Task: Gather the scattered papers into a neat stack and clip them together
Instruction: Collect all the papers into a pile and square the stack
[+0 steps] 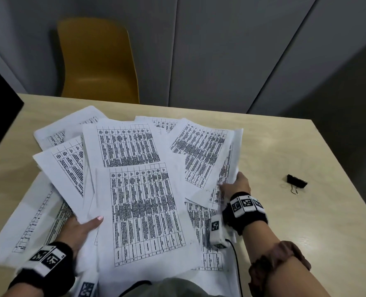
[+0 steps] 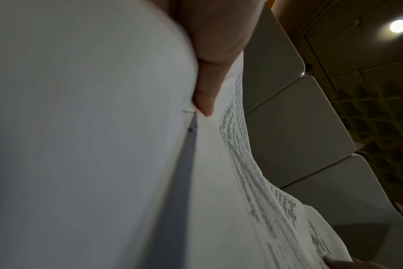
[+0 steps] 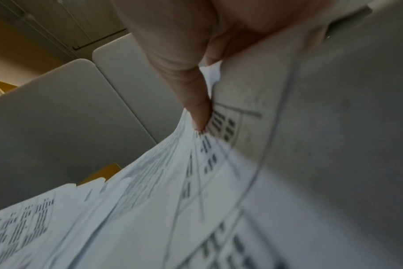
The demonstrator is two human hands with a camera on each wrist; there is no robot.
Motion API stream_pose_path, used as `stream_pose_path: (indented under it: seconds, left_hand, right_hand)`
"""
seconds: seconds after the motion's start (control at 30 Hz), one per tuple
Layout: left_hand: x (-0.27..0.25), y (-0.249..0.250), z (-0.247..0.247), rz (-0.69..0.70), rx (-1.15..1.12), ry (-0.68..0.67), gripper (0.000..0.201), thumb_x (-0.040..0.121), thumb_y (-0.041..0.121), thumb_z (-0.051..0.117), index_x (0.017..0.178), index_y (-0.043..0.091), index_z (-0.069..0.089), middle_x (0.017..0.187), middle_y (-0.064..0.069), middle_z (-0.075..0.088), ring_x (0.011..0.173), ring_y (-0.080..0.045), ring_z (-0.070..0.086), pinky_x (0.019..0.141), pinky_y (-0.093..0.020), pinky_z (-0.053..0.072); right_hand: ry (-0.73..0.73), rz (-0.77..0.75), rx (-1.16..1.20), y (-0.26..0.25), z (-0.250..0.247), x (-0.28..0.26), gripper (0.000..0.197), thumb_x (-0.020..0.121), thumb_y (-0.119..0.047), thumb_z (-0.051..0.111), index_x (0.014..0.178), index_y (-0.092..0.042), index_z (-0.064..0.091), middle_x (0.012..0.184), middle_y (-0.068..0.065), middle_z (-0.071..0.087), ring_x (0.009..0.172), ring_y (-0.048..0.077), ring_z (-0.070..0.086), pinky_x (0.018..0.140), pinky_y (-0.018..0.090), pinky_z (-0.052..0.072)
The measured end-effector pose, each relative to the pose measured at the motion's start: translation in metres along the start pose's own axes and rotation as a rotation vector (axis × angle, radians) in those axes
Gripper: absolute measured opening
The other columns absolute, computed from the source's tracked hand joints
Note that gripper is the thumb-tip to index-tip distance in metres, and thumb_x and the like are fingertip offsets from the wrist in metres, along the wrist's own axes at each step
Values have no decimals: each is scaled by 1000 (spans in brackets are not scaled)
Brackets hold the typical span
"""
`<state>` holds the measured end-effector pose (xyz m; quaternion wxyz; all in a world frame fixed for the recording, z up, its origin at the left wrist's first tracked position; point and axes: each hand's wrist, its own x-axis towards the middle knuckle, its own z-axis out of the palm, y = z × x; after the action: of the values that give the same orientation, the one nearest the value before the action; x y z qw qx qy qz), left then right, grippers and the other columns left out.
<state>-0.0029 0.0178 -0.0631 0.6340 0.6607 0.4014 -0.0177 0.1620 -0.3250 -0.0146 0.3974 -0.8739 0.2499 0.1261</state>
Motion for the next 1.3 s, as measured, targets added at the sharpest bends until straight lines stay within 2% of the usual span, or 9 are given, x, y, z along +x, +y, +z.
stream_pose_path:
  seconds: [0.13,0.2,0.4,0.53,0.63,0.83,1.03,1.17,1.3]
  left_hand:
    - [3,-1,-1,-6,15,-4,33,81,1,64,113,-6,57,110,-22,64,100,-32,60,96,-40,40]
    - [4,-3,-1,-12,14,-4,32,81,1,64,111,-6,58,109,-21,64,99,-32,60,97,-42,41]
    - [9,-7,-4,-27,23,16,37,79,5,68,112,-6,58,109,-25,65,101,-36,62,99,-49,42]
    - [9,-7,-3,-12,16,18,35,79,1,66,112,-9,57,107,-24,65,98,-35,62,95,-43,43]
    - [10,-7,-1,-4,2,14,37,79,2,66,114,-7,57,108,-24,65,100,-35,62,96,-44,43]
    - [12,-11,-2,13,1,3,23,79,0,66,102,-2,62,104,-24,66,99,-35,62,99,-50,42]
    - [14,-13,-2,20,-12,5,24,79,-3,64,103,-5,61,103,-24,64,96,-33,61,100,-52,41]
    - [18,-17,-3,20,-32,7,30,79,-2,65,108,-6,60,102,-24,65,100,-36,61,100,-54,41]
    - [21,-21,-5,13,-26,-21,22,79,1,67,100,1,63,104,-23,66,102,-37,62,101,-57,39]
  right_hand:
    - [-21,-34,-62,16,-19,8,59,82,-9,68,133,0,41,130,19,54,111,34,56,91,36,48]
    - [-58,-33,-19,29,-29,13,46,81,-4,67,123,2,48,113,18,61,88,28,61,74,30,52]
    - [-99,83,388,52,-23,11,36,80,2,66,112,-2,51,89,19,64,70,27,61,60,31,55]
    - [-204,181,283,56,-6,2,59,70,-11,79,121,3,53,106,19,66,93,32,65,82,42,54]
    - [-290,156,90,52,-3,-6,59,69,-13,80,119,4,53,103,19,66,90,30,63,62,28,51]
    - [-58,143,257,37,-10,-8,41,80,1,65,118,9,52,70,13,59,54,22,53,36,19,44]
    - [-40,92,-4,2,-3,-7,82,66,-48,77,124,-6,37,122,16,56,105,35,58,82,38,48]
    - [46,69,-62,4,14,-15,72,62,-45,81,108,-11,36,112,17,61,98,37,61,82,44,52]
    - [-13,120,-74,3,14,-12,58,67,-33,81,109,-2,54,109,18,65,84,31,58,73,33,51]
